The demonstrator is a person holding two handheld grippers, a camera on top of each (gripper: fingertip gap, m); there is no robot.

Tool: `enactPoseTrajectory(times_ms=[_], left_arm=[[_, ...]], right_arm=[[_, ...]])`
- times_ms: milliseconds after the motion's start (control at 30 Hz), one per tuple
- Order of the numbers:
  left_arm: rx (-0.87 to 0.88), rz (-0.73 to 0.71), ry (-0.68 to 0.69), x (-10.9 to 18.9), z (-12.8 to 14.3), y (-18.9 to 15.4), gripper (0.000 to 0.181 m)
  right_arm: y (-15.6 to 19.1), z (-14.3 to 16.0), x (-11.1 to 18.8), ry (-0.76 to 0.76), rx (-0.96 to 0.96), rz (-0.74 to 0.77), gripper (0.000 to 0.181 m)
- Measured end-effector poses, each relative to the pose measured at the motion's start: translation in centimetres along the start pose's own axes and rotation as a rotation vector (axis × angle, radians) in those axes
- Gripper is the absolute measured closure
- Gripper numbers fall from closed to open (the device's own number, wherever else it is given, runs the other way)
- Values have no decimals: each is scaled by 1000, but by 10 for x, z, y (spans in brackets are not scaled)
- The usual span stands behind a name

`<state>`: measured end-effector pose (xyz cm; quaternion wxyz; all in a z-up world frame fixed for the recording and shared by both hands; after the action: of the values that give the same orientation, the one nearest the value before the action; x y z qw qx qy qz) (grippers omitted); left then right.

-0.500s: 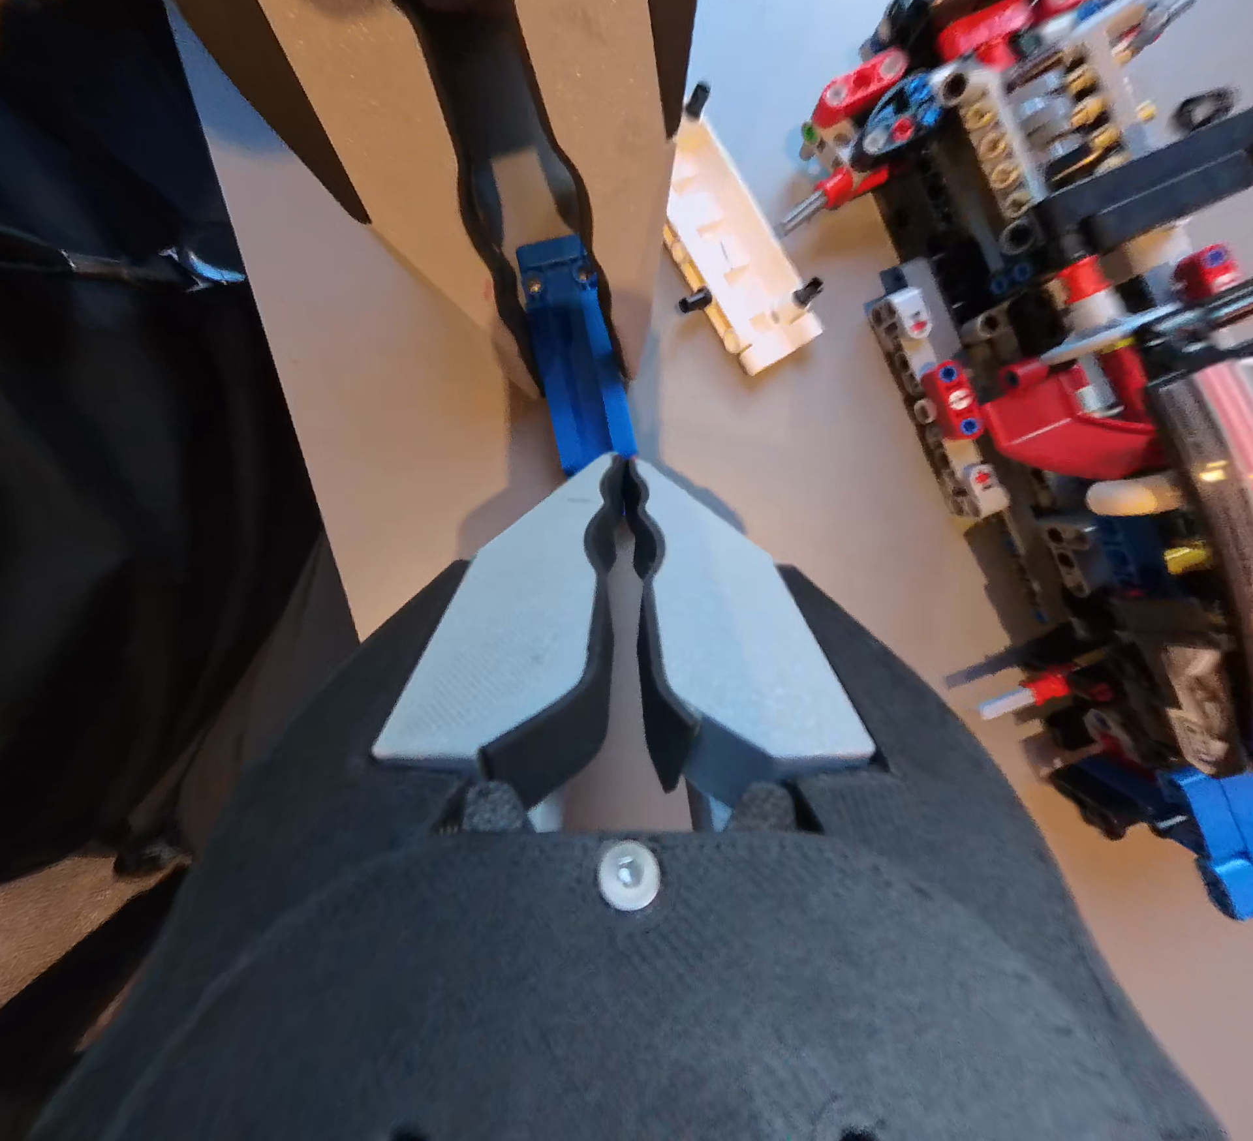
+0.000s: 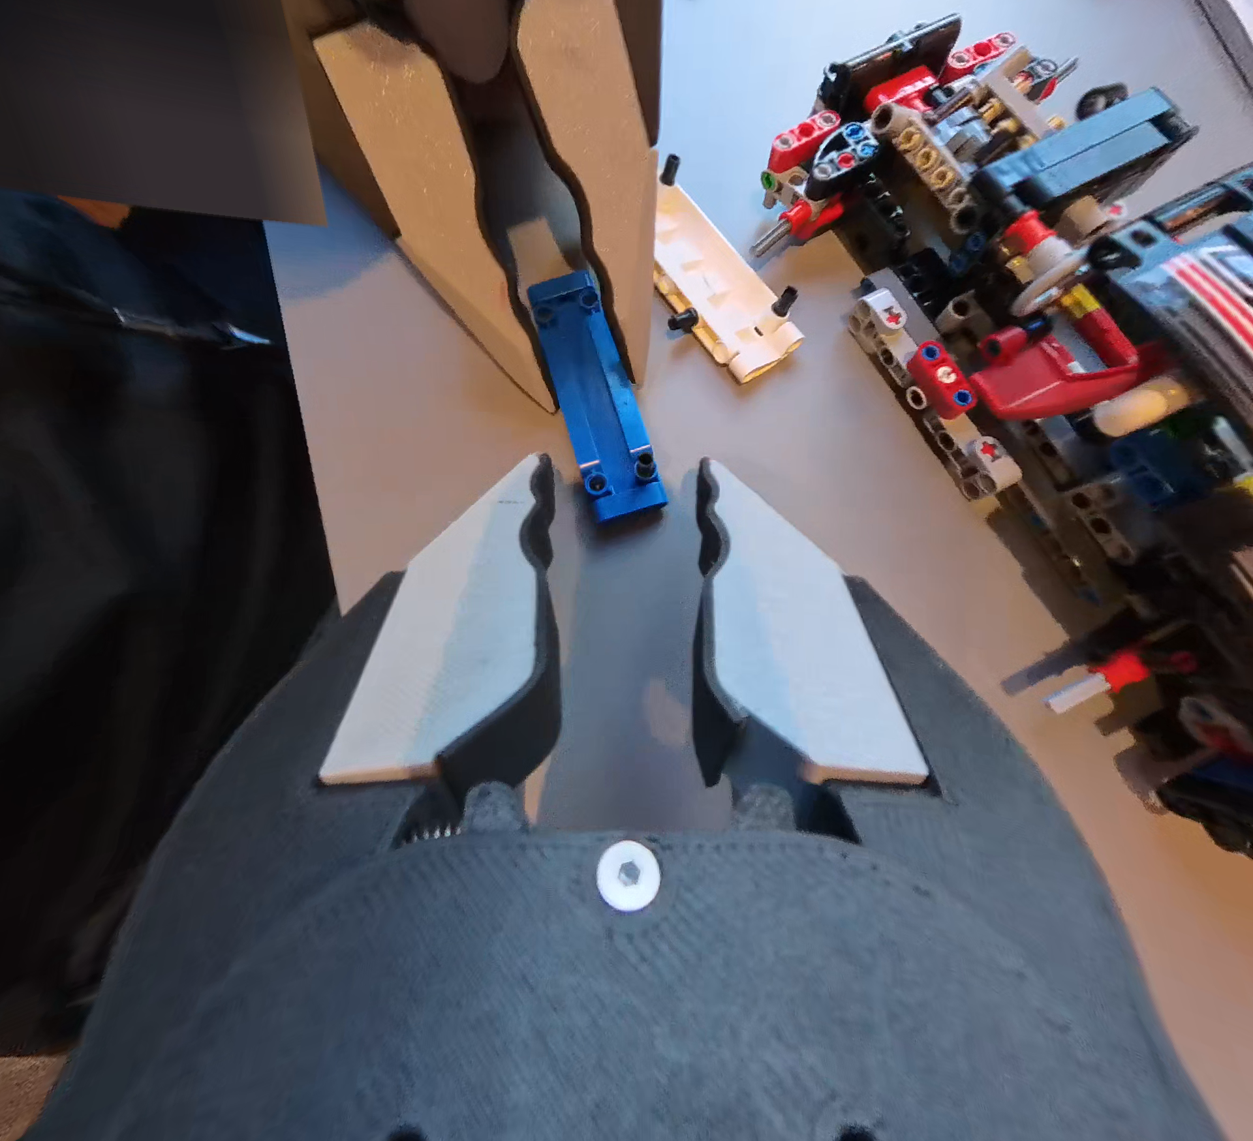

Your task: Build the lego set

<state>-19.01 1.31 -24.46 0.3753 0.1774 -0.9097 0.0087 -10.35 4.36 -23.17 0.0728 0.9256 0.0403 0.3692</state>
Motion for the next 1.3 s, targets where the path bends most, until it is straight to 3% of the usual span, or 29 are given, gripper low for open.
enactPoseTrajectory(times_ms=[100, 233, 533, 767, 1033, 1300], left_arm=[[-7, -5, 2, 0, 0, 0, 160], [-2, -54, 24, 4, 3, 5, 154], [98, -187, 6, 57, 8, 25, 150], [103, -158, 128, 43, 22, 37, 157], [155, -150, 103, 59, 28, 49, 158], [227, -62, 76, 45, 42, 49, 161]], right_arm=[[-2, 5, -11, 30, 78, 8, 143], [0, 4, -17, 37, 184, -1, 159], [-8, 8, -11, 5, 299, -28, 160], [-5, 1, -13, -8, 371, -27, 150], [4, -11, -25, 10, 421, -3, 151], [1, -18, -17, -46, 354, -35, 153]])
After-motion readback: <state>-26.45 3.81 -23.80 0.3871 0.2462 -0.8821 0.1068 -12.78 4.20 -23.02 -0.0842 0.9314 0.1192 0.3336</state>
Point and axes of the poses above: each gripper's, where its closed fingertips meet, x back along the fingers, z out of its underside, y = z × x across the jaws, the point moved 5 cm from there along x, back along the fingers, and after that the axes turned 8 degrees about -x, right-handed, at the moved point
